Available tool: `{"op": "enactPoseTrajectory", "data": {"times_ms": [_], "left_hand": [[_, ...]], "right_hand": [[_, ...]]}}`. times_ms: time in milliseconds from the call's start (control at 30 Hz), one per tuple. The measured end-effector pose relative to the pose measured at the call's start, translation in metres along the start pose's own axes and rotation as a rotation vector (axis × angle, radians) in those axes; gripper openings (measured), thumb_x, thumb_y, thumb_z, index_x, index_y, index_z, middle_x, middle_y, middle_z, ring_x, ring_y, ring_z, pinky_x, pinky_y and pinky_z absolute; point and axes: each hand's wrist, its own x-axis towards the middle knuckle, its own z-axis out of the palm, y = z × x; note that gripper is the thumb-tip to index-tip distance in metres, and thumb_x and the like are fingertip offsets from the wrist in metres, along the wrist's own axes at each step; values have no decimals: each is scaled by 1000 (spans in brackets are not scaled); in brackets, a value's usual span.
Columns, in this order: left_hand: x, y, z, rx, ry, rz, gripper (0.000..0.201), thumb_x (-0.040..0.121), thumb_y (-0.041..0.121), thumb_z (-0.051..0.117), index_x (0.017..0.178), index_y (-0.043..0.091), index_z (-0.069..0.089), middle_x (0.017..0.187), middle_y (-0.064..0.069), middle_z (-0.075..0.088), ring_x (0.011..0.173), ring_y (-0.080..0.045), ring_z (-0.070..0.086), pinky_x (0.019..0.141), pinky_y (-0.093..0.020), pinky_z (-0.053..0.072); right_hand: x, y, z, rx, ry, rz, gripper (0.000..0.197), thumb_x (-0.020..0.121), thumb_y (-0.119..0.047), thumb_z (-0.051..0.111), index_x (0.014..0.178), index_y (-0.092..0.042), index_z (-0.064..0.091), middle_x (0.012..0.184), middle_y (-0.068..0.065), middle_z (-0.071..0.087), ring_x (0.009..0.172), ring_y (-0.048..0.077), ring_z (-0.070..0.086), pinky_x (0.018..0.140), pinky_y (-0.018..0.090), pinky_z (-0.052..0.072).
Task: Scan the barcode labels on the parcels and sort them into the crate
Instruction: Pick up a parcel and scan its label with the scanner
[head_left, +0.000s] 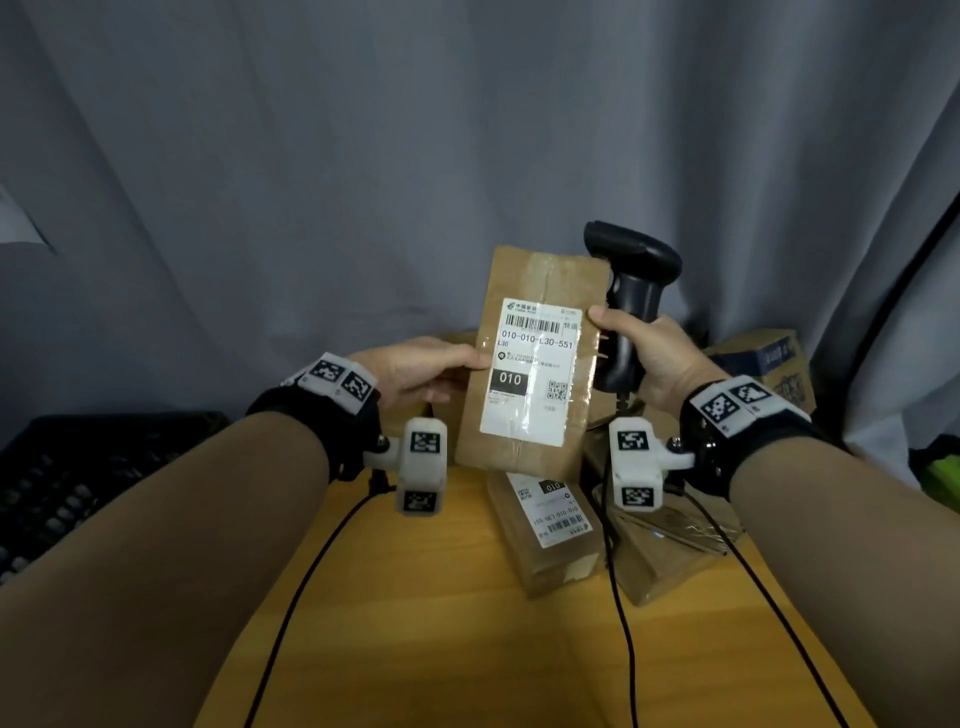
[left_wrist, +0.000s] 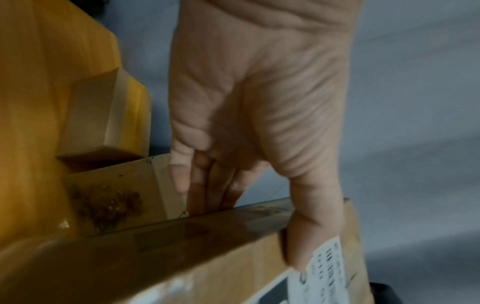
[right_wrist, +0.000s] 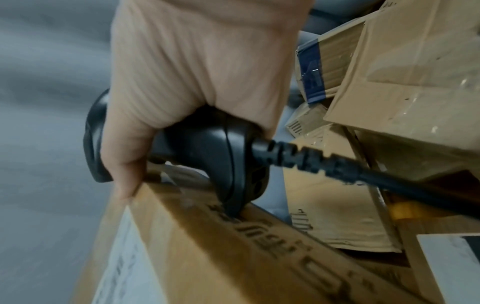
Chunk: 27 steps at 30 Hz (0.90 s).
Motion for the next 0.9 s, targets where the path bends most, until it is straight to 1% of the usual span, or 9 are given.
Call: {"op": "enactPoseTrajectory", "data": {"times_ms": [133,233,300,400,433,533,633,767,900], "left_hand": [[4,2,-6,-5,-10,-14,35,84,32,68,114,15,65,111,0,71,108,-15,63,99,-32,46],[14,-6,0,-51,131,16,33,82,31,72,109,14,66,106,0,72,103,-12,64,97,-29,49],[25,-16,1,-90,225,18,30,81,30,74,104,13,67,105,-2,73,101,-12,66,96,-29,50],[38,-27,1,-124,298,18,29,80,31,75,102,13,66,104,-2,73,101,-14,66,97,-30,49],[40,-28,0,-150,324,18,28,80,31,75,100,13,66,103,-2,73,100,-13,66,93,-27,50],[45,-28,0,-194,408,54,20,82,28,73,95,13,67,93,-1,73,87,-10,68,71,-19,51],[50,-30,-1,-193,470,76,19,81,28,74,93,14,69,93,-3,74,83,-12,69,65,-19,50],[48,-32,2,-203,490,68,22,83,29,73,97,13,68,87,2,72,77,-6,66,58,-15,46],[43,-34,3,-187,464,60,19,84,29,71,97,15,67,88,1,73,80,-9,68,61,-18,48]], "right_hand": [[17,-8,10,-151,76,-8,24,82,-20,75,97,-10,60,74,3,68,68,20,67,63,36,58],[22,-15,19,-406,145,-141,31,87,-22,70,111,-10,54,84,3,62,71,16,61,63,33,55],[17,-22,28,-475,66,-159,29,90,-22,66,114,-13,52,81,2,59,66,14,57,61,28,51],[4,-38,41,-510,-34,-165,12,92,-22,63,93,-16,54,66,2,51,53,13,49,52,24,45],[2,-43,45,-511,-44,-159,13,91,-23,63,88,-16,53,64,2,50,52,13,48,52,25,43],[-3,-52,54,-505,-64,-95,14,89,-20,65,81,-16,54,64,0,51,55,13,50,55,25,43],[-7,-45,57,-443,-67,-33,17,89,-12,63,74,-10,55,58,3,53,53,17,52,51,26,48],[-10,-22,49,-472,-61,36,17,87,-17,65,74,-7,60,61,8,57,51,21,53,51,29,46],[-17,-4,41,-629,-64,81,22,87,-24,64,78,-3,65,64,13,60,56,26,57,60,35,51]]}}
